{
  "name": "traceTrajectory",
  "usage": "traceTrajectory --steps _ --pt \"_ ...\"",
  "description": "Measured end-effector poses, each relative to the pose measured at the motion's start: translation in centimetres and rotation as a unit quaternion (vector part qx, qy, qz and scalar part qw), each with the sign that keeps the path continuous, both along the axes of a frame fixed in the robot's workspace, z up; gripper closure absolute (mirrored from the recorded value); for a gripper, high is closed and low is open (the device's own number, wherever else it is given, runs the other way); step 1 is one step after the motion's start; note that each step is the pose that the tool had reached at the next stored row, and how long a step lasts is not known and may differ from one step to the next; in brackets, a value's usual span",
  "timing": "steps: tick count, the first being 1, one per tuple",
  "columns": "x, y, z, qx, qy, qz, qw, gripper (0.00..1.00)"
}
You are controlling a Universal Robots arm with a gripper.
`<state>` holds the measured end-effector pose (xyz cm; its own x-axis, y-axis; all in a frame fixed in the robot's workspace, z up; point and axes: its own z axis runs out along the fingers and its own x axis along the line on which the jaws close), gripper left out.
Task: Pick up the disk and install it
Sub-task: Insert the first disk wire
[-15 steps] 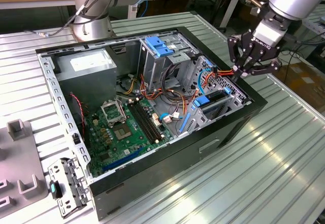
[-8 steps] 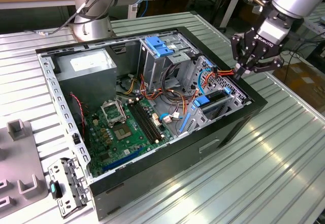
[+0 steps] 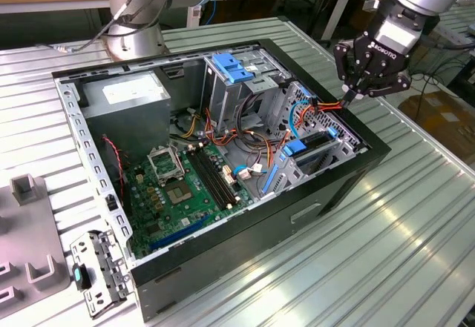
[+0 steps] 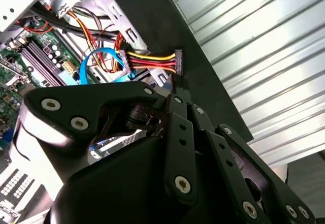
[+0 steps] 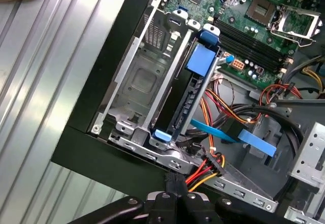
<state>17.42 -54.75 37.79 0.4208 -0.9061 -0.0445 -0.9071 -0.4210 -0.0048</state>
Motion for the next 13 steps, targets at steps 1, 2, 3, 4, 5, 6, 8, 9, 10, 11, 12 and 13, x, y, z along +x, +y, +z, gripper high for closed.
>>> traceTrajectory --steps 1,2,3,4,5,6,8,9,10,11,12,13 --pt "0.05 0.12 0.01 -0.0017 0.0000 0.000 1.00000 0.89" --pt "0.11 0.19 0.00 -0.0024 0.0000 0.002 1.00000 0.89" --pt "0.16 0.21 -0.03 -0.0024 0.0000 0.005 0.99998 0.89" --pt "0.17 0.21 -0.03 -0.0025 0.0000 0.011 0.99994 0.89" --pt "0.17 0.22 -0.08 -0.0025 0.0000 0.025 0.99968 0.83" --pt "0.18 0.22 -0.13 -0.0025 -0.0001 0.041 0.99918 0.83" --pt "0.19 0.22 -0.26 -0.0026 -0.0002 0.084 0.99643 0.76" --pt "0.31 0.21 -0.29 -0.0025 -0.0003 0.099 0.99507 0.76" --pt "0.54 0.21 -0.29 -0.0025 -0.0003 0.102 0.99476 0.76" --pt "0.75 0.24 -0.29 -0.0026 -0.0002 0.104 0.99457 0.76" --pt "0.88 0.26 -0.29 -0.0031 -0.0002 0.106 0.99441 0.76" --pt "0.95 0.31 -0.29 -0.0036 -0.0002 0.107 0.99427 0.76"
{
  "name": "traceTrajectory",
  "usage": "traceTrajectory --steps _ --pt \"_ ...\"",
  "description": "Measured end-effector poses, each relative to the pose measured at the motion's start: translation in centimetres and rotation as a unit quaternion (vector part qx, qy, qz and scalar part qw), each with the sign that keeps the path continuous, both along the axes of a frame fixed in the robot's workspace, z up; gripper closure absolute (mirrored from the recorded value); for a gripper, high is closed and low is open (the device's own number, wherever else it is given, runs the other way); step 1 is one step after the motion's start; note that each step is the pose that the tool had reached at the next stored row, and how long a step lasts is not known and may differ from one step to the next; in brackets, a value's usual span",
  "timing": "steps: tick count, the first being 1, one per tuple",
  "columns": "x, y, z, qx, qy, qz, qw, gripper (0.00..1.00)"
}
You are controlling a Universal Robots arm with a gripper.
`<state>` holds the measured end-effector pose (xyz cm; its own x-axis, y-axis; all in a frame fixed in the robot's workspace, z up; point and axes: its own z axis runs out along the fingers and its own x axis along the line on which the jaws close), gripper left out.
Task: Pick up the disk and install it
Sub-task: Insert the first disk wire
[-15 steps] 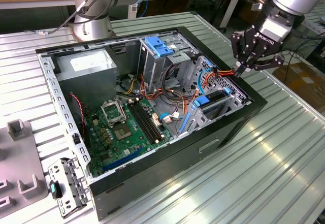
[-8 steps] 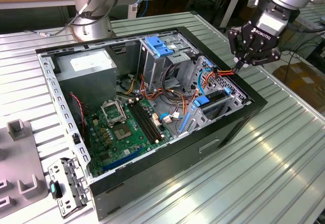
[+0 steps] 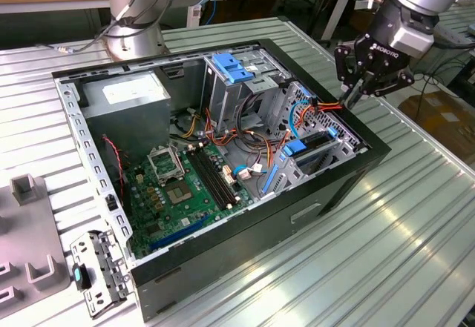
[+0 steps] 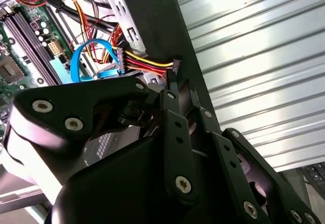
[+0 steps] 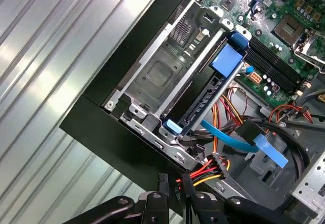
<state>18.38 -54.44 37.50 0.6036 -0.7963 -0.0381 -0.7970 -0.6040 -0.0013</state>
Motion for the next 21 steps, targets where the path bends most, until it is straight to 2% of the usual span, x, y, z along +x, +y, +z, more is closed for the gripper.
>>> traceTrajectory --steps 4,6,8,15,20,21 --pt "0.21 0.23 -0.02 -0.0020 0.0000 0.013 0.99991 0.76" --pt "0.22 0.25 -0.07 -0.0021 -0.0001 0.042 0.99911 0.76" --pt "0.25 0.27 -0.13 -0.0021 -0.0001 0.054 0.99852 0.76" --pt "0.31 0.75 -0.58 -0.0020 -0.0002 0.104 0.99457 0.76" --pt "0.34 0.75 -0.83 -0.0022 -0.0008 0.120 0.99280 0.76" --pt "0.34 0.75 -0.83 -0.0023 -0.0010 0.124 0.99224 0.84"
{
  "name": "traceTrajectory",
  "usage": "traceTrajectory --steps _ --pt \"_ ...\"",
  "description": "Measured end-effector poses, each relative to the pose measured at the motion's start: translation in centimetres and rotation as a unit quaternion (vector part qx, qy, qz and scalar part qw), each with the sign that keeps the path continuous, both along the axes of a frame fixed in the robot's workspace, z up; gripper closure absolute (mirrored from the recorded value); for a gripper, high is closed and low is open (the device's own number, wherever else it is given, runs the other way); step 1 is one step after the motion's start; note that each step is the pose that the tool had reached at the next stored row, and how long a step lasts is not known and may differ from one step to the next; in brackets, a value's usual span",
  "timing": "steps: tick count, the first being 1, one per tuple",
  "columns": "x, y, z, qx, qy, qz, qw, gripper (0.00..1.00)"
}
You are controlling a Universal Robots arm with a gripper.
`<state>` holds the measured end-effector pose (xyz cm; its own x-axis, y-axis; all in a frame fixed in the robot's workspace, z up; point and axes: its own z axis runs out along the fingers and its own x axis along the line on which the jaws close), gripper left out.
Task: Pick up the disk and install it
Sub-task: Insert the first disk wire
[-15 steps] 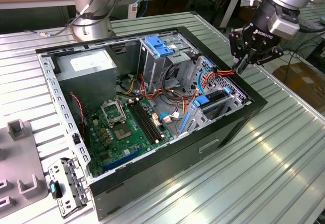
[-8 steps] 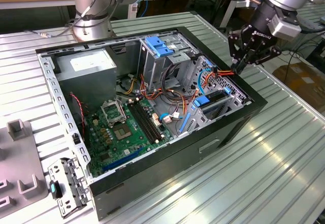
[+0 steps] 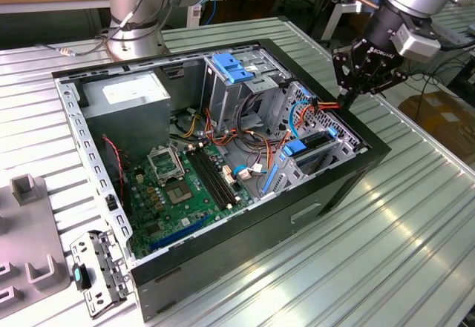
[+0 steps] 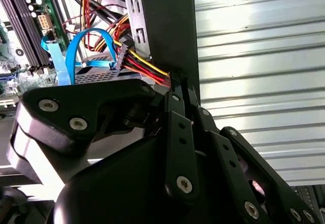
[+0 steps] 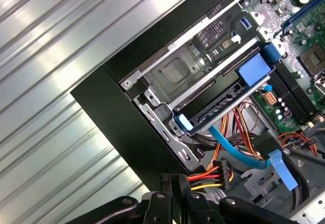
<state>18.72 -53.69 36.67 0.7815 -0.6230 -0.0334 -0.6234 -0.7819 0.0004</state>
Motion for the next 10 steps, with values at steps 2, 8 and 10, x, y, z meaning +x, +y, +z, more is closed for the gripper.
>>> traceTrajectory --steps 2,8,10 --pt "0.00 0.00 0.33 0.0001 0.0000 0.000 1.00000 0.84" --pt "0.00 0.00 0.99 0.0003 0.0000 0.000 1.00000 0.84" --pt "0.00 0.00 1.01 0.0001 0.0000 0.000 1.00000 0.84"
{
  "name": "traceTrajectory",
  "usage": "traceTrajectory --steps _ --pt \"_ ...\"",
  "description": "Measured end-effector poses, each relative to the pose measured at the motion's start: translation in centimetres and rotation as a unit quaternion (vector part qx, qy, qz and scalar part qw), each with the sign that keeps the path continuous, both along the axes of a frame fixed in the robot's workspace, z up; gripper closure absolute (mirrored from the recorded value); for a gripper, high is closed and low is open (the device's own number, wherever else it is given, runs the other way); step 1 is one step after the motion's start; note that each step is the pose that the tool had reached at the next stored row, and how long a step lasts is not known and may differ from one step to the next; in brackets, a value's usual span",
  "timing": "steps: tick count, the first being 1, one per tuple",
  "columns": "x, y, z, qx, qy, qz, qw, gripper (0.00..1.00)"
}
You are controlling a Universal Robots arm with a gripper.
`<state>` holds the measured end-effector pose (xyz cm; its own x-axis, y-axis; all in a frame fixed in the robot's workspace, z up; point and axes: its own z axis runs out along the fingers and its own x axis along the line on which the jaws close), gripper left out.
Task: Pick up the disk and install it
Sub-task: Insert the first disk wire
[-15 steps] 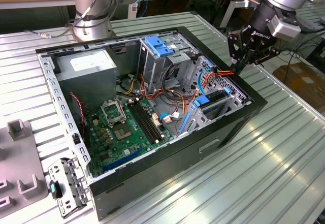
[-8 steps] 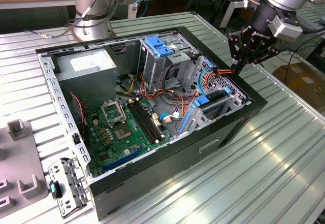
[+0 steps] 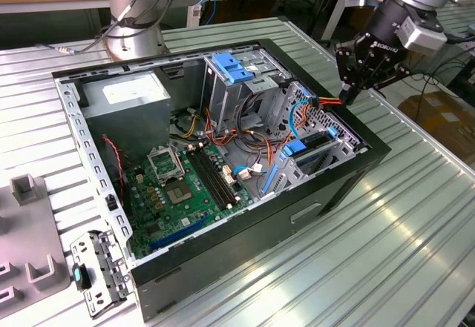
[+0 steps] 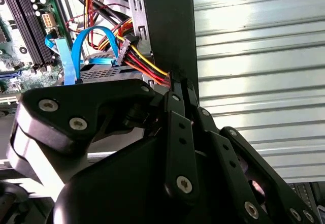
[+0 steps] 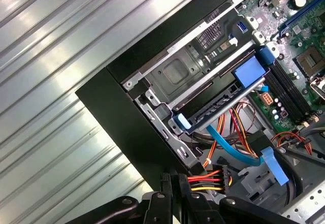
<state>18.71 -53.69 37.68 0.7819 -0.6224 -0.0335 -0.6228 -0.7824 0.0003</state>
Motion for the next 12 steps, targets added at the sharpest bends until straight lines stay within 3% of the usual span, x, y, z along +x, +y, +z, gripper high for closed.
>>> traceTrajectory --steps 10,12 --pt "-0.63 -0.01 0.00 -0.0001 0.0000 -0.026 0.99966 0.84" --pt "-0.64 0.00 0.00 0.0000 0.0000 -0.040 0.99922 0.84"
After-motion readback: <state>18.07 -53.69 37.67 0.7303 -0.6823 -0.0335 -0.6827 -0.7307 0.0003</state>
